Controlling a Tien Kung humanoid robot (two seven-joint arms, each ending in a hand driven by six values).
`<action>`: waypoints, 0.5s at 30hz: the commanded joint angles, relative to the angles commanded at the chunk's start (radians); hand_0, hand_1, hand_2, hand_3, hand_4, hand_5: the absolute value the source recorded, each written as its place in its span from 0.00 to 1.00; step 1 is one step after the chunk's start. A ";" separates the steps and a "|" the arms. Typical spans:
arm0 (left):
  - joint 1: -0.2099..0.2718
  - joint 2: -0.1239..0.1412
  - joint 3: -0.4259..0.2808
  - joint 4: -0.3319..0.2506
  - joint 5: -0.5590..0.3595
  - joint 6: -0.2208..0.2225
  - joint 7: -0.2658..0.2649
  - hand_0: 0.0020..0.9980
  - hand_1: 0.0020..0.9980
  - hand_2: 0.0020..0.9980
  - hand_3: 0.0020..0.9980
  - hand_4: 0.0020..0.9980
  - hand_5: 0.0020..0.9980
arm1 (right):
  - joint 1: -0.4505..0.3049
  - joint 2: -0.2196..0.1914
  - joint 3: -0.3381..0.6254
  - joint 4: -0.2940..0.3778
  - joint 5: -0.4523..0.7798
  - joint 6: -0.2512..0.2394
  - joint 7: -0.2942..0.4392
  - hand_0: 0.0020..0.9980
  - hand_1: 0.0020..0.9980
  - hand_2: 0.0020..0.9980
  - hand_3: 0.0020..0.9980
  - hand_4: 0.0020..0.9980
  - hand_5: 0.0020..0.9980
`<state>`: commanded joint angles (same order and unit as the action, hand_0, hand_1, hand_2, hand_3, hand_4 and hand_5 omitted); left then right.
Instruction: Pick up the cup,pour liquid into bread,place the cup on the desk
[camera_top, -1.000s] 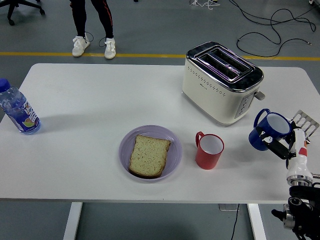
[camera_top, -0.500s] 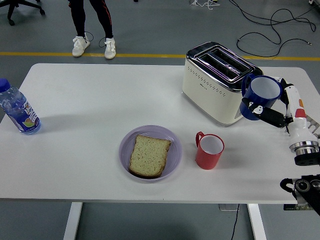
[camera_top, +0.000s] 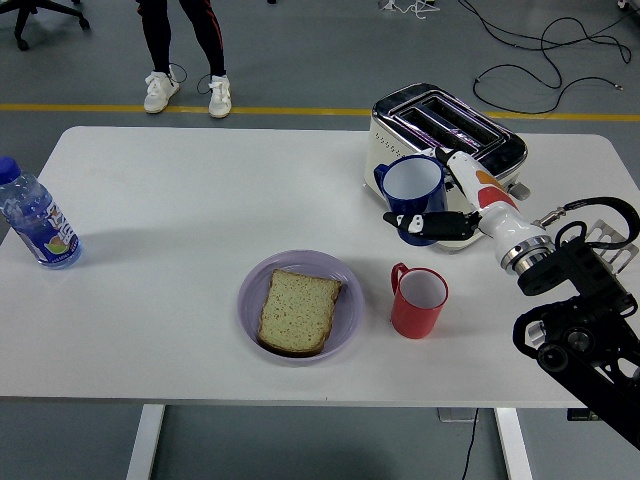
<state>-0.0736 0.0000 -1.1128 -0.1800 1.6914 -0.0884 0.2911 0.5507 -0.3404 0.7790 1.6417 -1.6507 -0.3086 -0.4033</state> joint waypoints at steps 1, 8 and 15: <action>0.001 0.000 0.000 0.000 0.000 0.000 0.000 0.66 0.69 0.71 0.59 0.31 0.88 | 0.015 0.004 -0.015 -0.004 -0.008 0.007 -0.007 0.30 0.30 0.47 0.52 0.75 0.04; 0.004 0.000 0.002 0.000 0.001 -0.003 0.002 0.66 0.69 0.71 0.59 0.31 0.88 | 0.155 0.051 -0.170 -0.051 -0.060 0.043 -0.046 0.29 0.30 0.46 0.52 0.75 0.04; 0.003 0.000 0.004 0.000 -0.006 -0.003 0.003 0.66 0.69 0.71 0.59 0.31 0.88 | 0.290 0.086 -0.304 -0.147 -0.194 0.068 -0.076 0.29 0.30 0.46 0.52 0.75 0.05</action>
<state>-0.0702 0.0000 -1.1088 -0.1800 1.6855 -0.0912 0.2944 0.8410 -0.2547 0.4749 1.4946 -1.8448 -0.2403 -0.4788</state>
